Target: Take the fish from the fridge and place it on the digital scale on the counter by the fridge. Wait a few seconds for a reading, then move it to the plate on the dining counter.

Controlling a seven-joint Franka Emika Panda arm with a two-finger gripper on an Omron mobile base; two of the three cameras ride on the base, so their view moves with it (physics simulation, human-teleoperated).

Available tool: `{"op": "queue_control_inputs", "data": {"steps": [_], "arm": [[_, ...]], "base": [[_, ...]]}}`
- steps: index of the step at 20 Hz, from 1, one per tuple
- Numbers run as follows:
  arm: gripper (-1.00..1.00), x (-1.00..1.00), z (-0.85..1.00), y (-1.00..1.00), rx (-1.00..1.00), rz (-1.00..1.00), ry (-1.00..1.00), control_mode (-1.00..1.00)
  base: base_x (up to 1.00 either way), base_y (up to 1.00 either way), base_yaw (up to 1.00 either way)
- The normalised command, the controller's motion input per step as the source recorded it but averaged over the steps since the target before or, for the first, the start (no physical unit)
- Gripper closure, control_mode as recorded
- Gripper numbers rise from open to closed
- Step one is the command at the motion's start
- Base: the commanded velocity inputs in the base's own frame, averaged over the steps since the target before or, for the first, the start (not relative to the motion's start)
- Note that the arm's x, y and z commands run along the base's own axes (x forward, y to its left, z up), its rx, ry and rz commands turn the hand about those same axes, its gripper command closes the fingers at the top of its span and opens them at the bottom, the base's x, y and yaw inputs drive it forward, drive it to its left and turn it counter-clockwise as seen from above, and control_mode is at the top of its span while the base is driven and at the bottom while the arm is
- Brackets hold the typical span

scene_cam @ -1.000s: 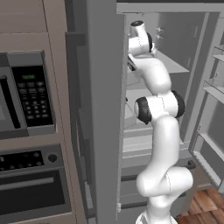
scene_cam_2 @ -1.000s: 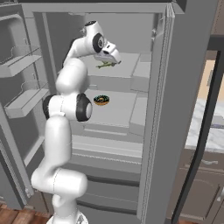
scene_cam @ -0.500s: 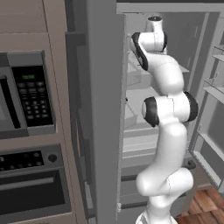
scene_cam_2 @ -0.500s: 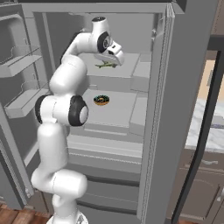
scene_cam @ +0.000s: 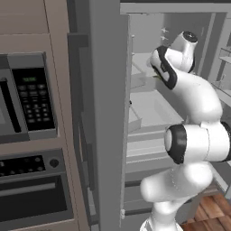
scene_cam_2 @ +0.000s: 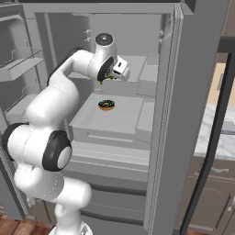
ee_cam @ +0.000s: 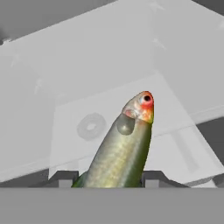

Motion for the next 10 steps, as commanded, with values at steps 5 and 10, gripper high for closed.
{"op": "queue_control_inputs", "data": {"steps": [5,10], "arm": [[1.00,-1.00,0.60,0.00,-0.05,0.23,0.00,-1.00],[1.00,-1.00,0.48,0.00,-0.10,0.22,0.02,-1.00]], "base": [[0.00,0.00,0.00],[0.00,0.00,0.00]]}}
